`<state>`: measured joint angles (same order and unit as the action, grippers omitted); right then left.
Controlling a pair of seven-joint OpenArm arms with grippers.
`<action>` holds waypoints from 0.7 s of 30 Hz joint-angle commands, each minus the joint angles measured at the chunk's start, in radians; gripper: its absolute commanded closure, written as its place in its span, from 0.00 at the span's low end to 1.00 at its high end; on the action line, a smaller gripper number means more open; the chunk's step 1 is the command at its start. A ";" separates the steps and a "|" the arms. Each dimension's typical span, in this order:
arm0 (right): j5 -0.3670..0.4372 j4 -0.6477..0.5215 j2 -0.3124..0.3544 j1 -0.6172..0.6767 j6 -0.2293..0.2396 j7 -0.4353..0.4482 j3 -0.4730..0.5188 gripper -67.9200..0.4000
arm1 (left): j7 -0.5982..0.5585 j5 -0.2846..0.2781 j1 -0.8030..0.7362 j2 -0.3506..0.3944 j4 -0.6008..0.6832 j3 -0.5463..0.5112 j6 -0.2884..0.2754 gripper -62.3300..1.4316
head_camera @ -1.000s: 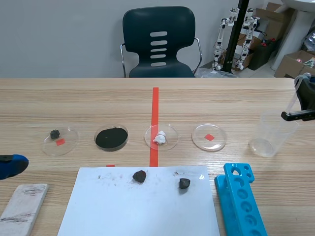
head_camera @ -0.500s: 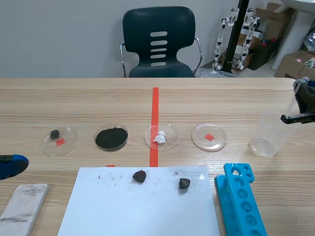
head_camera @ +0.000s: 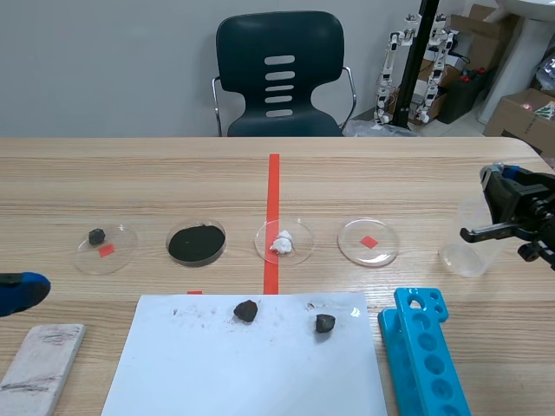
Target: Put the dropper in the beaker
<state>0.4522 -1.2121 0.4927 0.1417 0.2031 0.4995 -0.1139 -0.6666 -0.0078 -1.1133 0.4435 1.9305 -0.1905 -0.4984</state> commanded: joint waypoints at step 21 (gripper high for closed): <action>-0.031 0.009 -0.008 -0.027 0.000 0.030 0.002 0.98 | -0.017 -0.011 0.003 -0.002 0.007 -0.006 0.002 0.00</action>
<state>0.4149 -1.1999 0.4736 0.1417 0.2031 0.5156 -0.1139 -0.6666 -0.0078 -1.1133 0.4435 1.9305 -0.1905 -0.4984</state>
